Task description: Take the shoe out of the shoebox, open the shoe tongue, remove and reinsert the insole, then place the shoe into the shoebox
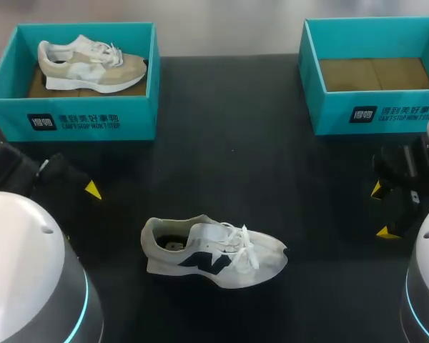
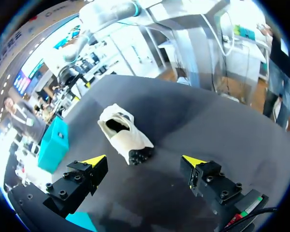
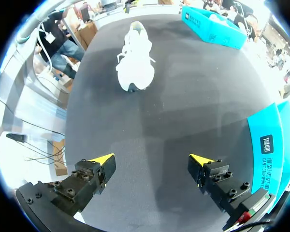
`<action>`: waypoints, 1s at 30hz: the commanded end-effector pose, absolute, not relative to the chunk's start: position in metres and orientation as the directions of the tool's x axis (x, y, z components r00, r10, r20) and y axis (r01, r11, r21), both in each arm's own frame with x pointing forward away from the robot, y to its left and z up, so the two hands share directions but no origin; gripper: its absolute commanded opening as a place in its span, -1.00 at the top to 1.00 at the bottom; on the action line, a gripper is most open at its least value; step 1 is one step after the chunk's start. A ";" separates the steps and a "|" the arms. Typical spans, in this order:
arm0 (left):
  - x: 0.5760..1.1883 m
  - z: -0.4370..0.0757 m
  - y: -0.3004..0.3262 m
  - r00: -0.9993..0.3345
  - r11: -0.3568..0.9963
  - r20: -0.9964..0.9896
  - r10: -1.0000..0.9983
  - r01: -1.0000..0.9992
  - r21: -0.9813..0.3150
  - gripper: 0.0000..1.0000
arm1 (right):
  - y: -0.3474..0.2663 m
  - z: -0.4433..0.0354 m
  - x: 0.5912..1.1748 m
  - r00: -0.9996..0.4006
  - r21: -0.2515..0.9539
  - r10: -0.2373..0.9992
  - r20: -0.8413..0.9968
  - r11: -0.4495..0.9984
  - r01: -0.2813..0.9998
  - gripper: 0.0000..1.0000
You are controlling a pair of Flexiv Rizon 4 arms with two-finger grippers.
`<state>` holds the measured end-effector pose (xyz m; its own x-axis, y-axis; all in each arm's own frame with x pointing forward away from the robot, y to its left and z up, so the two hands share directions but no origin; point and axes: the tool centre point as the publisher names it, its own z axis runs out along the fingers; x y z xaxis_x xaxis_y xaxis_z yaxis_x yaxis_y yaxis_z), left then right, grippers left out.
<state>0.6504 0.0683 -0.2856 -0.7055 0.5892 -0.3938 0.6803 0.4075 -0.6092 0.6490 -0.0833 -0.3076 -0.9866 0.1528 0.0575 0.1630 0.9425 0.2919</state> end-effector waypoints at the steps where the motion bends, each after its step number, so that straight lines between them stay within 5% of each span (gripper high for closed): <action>1: 0.662 -0.303 0.074 -0.969 0.524 -0.111 0.223 0.215 -0.824 -1.00 | -0.083 -0.308 0.648 -0.987 0.291 0.154 0.055 0.943 0.163 -1.00; 13: 0.662 -0.303 0.074 -0.969 0.524 -0.111 0.223 0.215 -0.824 -1.00 | -0.083 -0.308 0.648 -0.987 0.291 0.154 0.055 0.943 0.163 -1.00; 17: 0.669 -0.328 0.076 -0.999 0.539 -0.027 0.042 0.045 -0.841 -1.00 | -0.083 -0.308 0.648 -0.987 0.291 0.154 0.055 0.943 0.163 -1.00; 30: 0.669 -0.374 0.084 -0.995 0.381 0.046 0.086 -0.010 -0.925 -1.00 | -0.083 -0.308 0.648 -0.987 0.291 0.154 0.055 0.943 0.163 -1.00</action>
<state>0.6571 0.0826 -0.3601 -0.9984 0.0515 0.0241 0.0000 0.4243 -0.9055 0.6490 -0.0833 -0.3076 -0.9866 0.1528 0.0575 0.1630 0.9424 0.2919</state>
